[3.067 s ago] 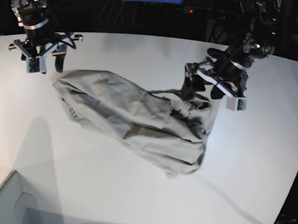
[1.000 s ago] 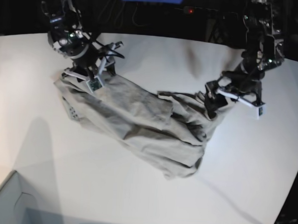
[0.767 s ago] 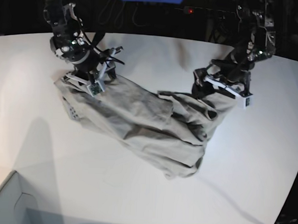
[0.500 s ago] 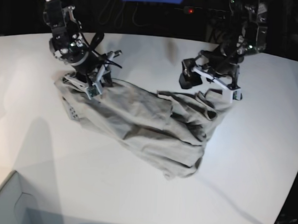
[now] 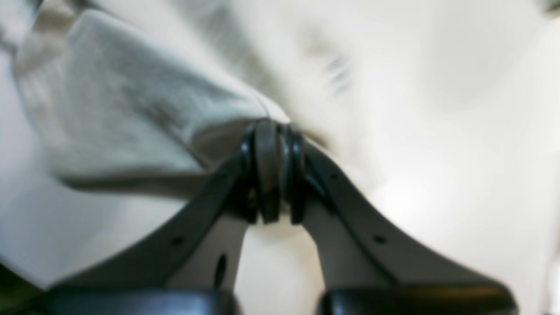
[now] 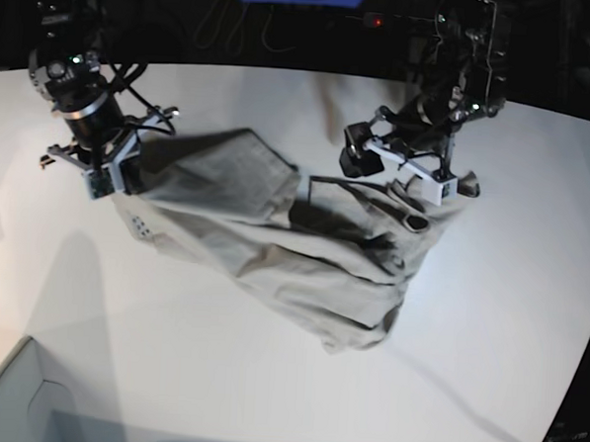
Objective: Layout the t-shirt on the table in an organized manner, then fold the t-shirt properly
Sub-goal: 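Grasp another edge of the t-shirt with the left gripper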
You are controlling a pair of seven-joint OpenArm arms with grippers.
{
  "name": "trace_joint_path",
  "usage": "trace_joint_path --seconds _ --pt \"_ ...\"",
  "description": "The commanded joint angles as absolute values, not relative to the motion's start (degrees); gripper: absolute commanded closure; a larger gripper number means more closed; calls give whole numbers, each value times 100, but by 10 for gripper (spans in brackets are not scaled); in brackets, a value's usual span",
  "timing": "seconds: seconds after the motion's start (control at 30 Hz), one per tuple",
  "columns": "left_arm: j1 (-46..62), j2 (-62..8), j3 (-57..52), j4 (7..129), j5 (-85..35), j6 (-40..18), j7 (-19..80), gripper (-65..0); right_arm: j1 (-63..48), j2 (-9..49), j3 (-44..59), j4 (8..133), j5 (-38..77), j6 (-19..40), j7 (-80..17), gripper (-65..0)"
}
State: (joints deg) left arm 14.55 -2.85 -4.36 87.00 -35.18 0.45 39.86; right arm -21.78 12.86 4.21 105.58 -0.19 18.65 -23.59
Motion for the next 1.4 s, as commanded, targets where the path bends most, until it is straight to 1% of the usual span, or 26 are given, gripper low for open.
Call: trace_joint_path --seconds 0.0,0.2,0.33,0.43,0.67,0.87,0.93,1.1,1.17,1.37 --pt "1420 -277 -321 8813 -3582 13 3934 -540 -2211 1288 479 10712 4 1938 -2325 0" --pt "1270 -163 330 8822 -3565 13 3864 -541 -2185 1253 813 10712 4 1938 -2325 0" --pt "1156 48 549 8505 -3530 66 3354 -542 -2202 1253 822 10712 4 1938 -2325 0" --pt "1015 57 708 8259 -3530 75 3099 -542 -2220 1253 822 10712 4 1938 -2334 0" --pt "752 145 690 7477 -3538 75 2862 -540 -2229 1253 822 10712 4 1938 -2334 0" --pt "734 163 681 7336 -3574 75 2712 -535 -2229 1253 822 10712 4 1938 -2334 0" --pt "743 163 602 7319 -3574 75 2703 -507 -2229 1253 822 10712 4 1938 -2334 0" --pt "919 312 -127 7363 -3820 75 2712 -361 -2229 1253 831 10712 4 1938 -2334 0" --pt "875 330 -224 7213 -3811 75 2712 -323 -2229 1253 831 10703 4 1938 -2334 0" --pt "532 321 -233 6791 -3855 75 2712 -316 -2229 1253 831 10703 4 1938 -2334 0"
